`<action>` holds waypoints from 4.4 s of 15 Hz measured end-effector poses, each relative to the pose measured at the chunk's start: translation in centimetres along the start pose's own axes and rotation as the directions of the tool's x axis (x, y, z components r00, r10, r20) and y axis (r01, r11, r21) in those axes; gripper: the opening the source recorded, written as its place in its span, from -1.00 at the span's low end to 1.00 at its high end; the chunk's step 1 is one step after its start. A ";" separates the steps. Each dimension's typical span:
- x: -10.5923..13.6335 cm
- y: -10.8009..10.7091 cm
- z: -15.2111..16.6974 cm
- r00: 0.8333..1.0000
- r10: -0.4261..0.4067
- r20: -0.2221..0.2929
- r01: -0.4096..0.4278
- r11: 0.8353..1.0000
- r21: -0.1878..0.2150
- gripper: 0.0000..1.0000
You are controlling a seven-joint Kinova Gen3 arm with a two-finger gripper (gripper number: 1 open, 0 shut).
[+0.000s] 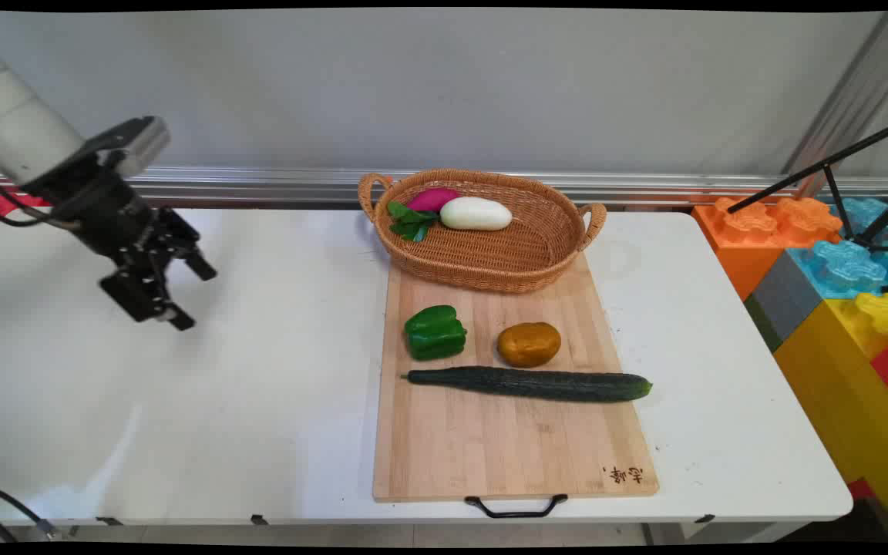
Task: Pick up the potato from the cutting board, then place the picked object in the vegetable basket
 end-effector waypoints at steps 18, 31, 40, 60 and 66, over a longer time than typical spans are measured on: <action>26.5 2.7 13.1 0.976 0.124 -0.178 -0.111 0.990 0.083 1.00; 30.3 1.4 24.5 0.977 0.132 -0.170 -0.109 0.984 0.138 1.00; 30.8 1.3 26.6 0.982 0.097 -0.164 -0.074 0.987 0.143 -1.00; 38.5 -8.6 17.4 0.943 -0.119 -0.309 0.246 0.878 0.411 -1.00; 35.5 -12.9 22.5 0.942 -0.212 -0.258 0.304 0.864 0.401 -1.00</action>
